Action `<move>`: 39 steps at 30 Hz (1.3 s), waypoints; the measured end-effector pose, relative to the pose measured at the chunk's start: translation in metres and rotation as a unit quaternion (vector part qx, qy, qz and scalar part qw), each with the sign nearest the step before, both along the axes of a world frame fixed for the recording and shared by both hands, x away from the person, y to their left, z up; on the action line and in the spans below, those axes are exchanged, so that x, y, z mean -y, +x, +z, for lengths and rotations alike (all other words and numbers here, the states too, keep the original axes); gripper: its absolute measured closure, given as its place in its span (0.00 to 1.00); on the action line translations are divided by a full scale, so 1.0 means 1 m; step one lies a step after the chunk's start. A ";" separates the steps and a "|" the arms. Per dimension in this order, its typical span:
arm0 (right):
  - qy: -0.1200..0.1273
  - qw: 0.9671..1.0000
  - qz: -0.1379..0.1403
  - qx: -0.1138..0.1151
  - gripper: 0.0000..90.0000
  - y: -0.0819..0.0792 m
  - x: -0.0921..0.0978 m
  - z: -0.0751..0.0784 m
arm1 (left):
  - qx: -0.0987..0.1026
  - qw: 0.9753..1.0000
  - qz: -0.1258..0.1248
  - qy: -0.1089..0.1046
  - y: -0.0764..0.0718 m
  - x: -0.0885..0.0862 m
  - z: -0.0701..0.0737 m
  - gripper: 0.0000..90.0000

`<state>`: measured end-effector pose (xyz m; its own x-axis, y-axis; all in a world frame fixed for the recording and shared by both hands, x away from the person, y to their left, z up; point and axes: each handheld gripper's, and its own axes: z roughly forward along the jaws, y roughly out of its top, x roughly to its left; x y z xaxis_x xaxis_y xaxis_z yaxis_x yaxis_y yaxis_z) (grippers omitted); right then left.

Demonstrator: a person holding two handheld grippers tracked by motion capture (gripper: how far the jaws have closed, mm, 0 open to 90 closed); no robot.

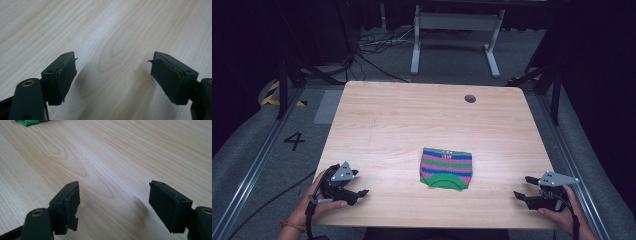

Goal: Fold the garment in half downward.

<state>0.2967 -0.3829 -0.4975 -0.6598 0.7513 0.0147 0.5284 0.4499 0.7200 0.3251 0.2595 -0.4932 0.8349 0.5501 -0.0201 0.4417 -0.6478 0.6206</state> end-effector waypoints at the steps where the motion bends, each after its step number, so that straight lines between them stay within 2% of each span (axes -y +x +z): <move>1: 0.000 1.000 0.000 0.000 0.27 0.000 0.000 0.000 | 0.000 1.000 0.000 0.000 0.000 0.000 0.000 0.22; 2: 0.011 1.000 -0.009 -0.007 0.27 -0.002 0.005 -0.003 | -0.005 1.000 0.008 -0.011 -0.002 -0.003 -0.002 0.22; 4: 0.010 1.000 -0.011 -0.007 0.26 -0.002 0.006 -0.004 | -0.006 1.000 0.011 -0.013 -0.002 -0.004 -0.002 0.21; 8: 0.018 0.999 -0.026 -0.006 0.25 -0.003 0.011 -0.007 | 0.009 0.999 0.031 -0.034 -0.007 -0.006 -0.008 0.16; 12: 0.007 1.000 -0.027 -0.002 0.23 -0.003 0.009 -0.007 | 0.010 0.999 0.034 -0.035 -0.007 -0.005 -0.008 0.16; 21: 0.007 1.000 -0.028 -0.003 0.22 -0.002 0.009 -0.007 | 0.009 0.998 0.051 -0.033 -0.009 -0.007 -0.008 0.16; 39: 0.005 0.999 -0.037 -0.004 0.21 -0.003 0.008 -0.008 | 0.010 0.998 0.058 -0.032 -0.007 -0.007 -0.008 0.16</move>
<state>0.2937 -0.3912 -0.5050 -0.6028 0.7974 0.0276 0.5648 0.4020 0.7207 0.3181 0.2666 -0.5013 0.7663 0.6411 -0.0420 0.4979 -0.5512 0.6695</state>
